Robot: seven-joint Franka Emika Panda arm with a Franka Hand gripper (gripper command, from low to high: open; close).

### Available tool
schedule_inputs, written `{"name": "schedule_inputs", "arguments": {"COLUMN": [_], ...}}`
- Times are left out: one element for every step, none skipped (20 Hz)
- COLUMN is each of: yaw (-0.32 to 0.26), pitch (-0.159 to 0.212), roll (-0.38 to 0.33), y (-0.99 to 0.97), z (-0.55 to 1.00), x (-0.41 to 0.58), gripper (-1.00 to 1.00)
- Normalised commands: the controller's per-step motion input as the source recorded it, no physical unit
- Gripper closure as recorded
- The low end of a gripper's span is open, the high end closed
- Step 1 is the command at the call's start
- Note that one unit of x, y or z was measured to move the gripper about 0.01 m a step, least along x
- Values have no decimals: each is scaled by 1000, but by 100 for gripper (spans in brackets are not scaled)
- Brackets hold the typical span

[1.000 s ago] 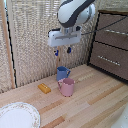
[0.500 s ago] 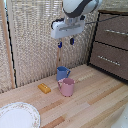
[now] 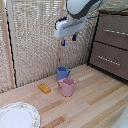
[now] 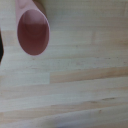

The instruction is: Propose to navigate your clamp on the clench of the first drawer. Use gentle force to register to the cabinet. Send posterior your swing mandate till over it lurks, a cup of pink essence. Fortify your grip after aiming concentric with the pink cup’s periphery. Manoeuvre the pink towards the cabinet's top. Drop your compression till the cup is resting inside.

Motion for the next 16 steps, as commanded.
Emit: {"name": "schedule_inputs", "arguments": {"yaw": [190, 191, 190, 190, 192, 194, 195, 196, 197, 195, 193, 190, 182, 168, 134, 88], "pitch": [-24, -24, -24, -24, -28, -32, -32, -36, -40, -43, -52, -62, -76, -73, -46, -25], "roll": [-341, -343, -346, -346, -344, -342, -342, -340, -339, -331, -312, -296, -283, -276, -287, -300], "y": [-120, -114, -114, -111, -111, -111, -109, -109, -106, -97, -66, -43, -17, 0, -3, 0], "z": [0, 0, 0, 0, 0, 0, 0, 0, 0, 0, 0, 46, 103, 140, 151, 191], "x": [-51, -51, -49, -49, -51, -54, -54, -57, -57, -29, 0, 0, 37, 126, 243, 406], "gripper": [-100, -100, -100, -100, -100, -100, -100, -100, -100, -100, -100, -100, -100, -100, -100, -100]}}
